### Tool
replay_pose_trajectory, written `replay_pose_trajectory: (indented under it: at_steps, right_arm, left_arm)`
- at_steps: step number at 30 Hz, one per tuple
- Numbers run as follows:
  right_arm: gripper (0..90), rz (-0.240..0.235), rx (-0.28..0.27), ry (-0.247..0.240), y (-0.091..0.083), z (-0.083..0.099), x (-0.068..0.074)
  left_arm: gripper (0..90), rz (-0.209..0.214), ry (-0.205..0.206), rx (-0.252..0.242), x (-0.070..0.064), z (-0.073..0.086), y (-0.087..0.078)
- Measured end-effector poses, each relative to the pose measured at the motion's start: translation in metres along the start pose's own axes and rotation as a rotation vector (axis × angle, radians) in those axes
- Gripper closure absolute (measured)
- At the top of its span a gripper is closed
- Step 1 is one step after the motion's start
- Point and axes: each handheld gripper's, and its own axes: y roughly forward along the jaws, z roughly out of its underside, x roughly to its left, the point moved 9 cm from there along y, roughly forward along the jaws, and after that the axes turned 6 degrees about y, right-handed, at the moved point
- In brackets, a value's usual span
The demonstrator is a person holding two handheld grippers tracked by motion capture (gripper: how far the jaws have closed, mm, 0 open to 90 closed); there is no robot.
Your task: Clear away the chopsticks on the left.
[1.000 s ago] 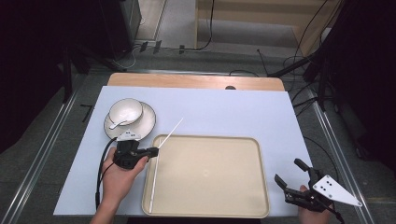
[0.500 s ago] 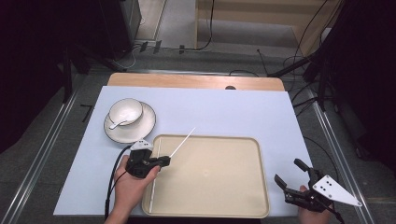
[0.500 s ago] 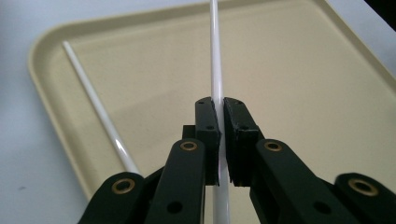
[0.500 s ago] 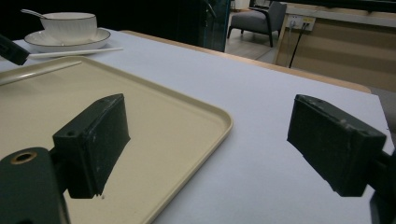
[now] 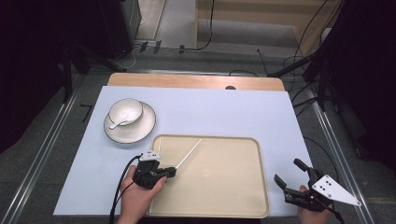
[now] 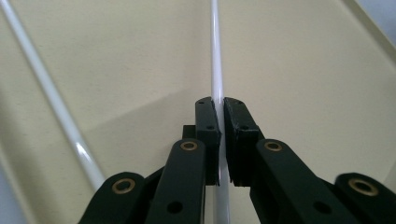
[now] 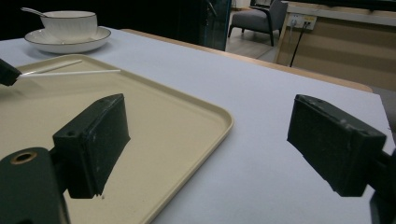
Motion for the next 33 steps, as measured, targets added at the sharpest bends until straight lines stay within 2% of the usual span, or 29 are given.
replay_pose_trajectory:
  at_steps: [5, 11, 15, 22, 25, 28, 29, 33]
  right_arm:
    - [13.0, 0.0, -0.002, 0.001, -0.001, 0.0, -0.001]
    - [13.1, -0.001, -0.004, 0.008, -0.001, 0.0, -0.002]
    - [13.0, 0.001, -0.007, 0.01, -0.001, -0.001, -0.003]
    - [13.1, 0.005, -0.01, 0.01, -0.002, -0.001, -0.003]
    - [13.1, 0.008, -0.013, 0.012, -0.002, -0.002, -0.003]
    - [13.1, 0.015, -0.011, 0.013, -0.002, -0.001, -0.005]
    - [13.0, 0.016, -0.011, 0.014, -0.002, -0.001, -0.005]
    - [13.1, 0.013, -0.009, 0.018, -0.001, 0.0, -0.005]
  left_arm:
    - [85.6, -0.01, -0.016, 0.001, 0.001, 0.003, 0.006]
    - [85.1, -0.008, -0.008, 0.014, -0.002, 0.007, 0.013]
    - [80.7, 0.0, -0.008, 0.005, -0.003, 0.006, 0.014]
    - [78.4, -0.004, 0.022, 0.013, -0.005, 0.005, 0.014]
    - [79.4, 0.005, 0.039, -0.005, -0.007, -0.002, 0.013]
    - [87.1, 0.027, 0.062, -0.026, -0.007, -0.014, 0.012]
    - [90.0, 0.035, 0.067, -0.032, -0.006, -0.018, 0.014]
    - [90.0, 0.044, 0.089, -0.029, -0.005, -0.031, 0.026]
